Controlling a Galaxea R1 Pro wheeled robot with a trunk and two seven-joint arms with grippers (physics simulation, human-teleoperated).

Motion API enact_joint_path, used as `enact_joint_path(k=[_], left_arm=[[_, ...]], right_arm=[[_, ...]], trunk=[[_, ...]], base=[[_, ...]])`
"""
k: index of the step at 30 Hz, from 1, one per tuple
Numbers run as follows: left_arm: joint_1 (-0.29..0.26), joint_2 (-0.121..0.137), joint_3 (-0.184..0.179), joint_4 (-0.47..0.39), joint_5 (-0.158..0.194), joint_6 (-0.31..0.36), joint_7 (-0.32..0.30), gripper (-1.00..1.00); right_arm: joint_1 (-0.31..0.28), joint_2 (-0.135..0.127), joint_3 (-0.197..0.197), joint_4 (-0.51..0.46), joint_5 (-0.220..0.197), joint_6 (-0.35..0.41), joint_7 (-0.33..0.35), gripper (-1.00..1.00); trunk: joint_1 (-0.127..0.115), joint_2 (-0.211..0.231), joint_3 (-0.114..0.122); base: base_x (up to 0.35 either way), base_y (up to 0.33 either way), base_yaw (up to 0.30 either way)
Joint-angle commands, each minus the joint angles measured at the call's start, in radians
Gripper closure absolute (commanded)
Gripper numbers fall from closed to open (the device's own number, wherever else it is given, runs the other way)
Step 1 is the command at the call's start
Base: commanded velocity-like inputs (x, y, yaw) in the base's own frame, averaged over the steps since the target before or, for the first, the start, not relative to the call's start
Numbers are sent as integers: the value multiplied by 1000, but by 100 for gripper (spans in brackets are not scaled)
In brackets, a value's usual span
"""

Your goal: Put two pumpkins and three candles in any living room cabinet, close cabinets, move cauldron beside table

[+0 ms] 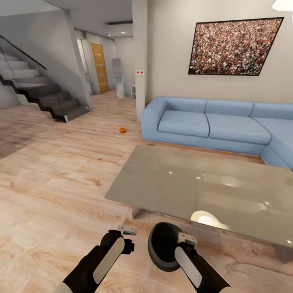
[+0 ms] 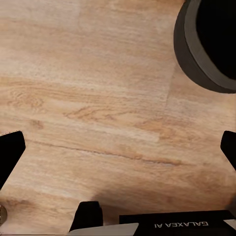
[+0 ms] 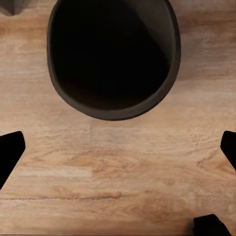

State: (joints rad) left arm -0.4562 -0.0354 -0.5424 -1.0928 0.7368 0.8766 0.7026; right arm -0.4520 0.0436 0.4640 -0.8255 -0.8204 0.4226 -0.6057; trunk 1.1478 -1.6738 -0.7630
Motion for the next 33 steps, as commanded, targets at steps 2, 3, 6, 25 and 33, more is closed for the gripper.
enact_joint_path(k=[2, 3, 6, 25, 33], left_arm=[[-1, 0, -2, 0, 10, 1, 11, -100], [-2, 0, -2, 0, 10, 1, 11, -100], [-1, 0, -2, 1, 10, 1, 12, -100], [-1, 0, -2, 5, 11, 1, 11, -100], [-2, 0, -2, 10, 11, 1, 12, -100]], right_arm=[[0, -1, 2, -2, -6, 2, -8, -100], [0, -1, 2, -1, -6, 2, -8, -100], [0, -1, 2, -1, -6, 2, -8, -100], [0, -1, 2, -1, -6, 2, -8, -100], [0, -1, 3, -1, -6, 2, -8, -100]], trunk=[[-8, 14, 5], [-12, 21, 9], [-23, 42, 18], [-69, 126, 56], [-69, 126, 56]], base=[[0, 0, 289], [0, 0, 289], [0, 0, 289], [0, 0, 289], [0, 0, 289]])
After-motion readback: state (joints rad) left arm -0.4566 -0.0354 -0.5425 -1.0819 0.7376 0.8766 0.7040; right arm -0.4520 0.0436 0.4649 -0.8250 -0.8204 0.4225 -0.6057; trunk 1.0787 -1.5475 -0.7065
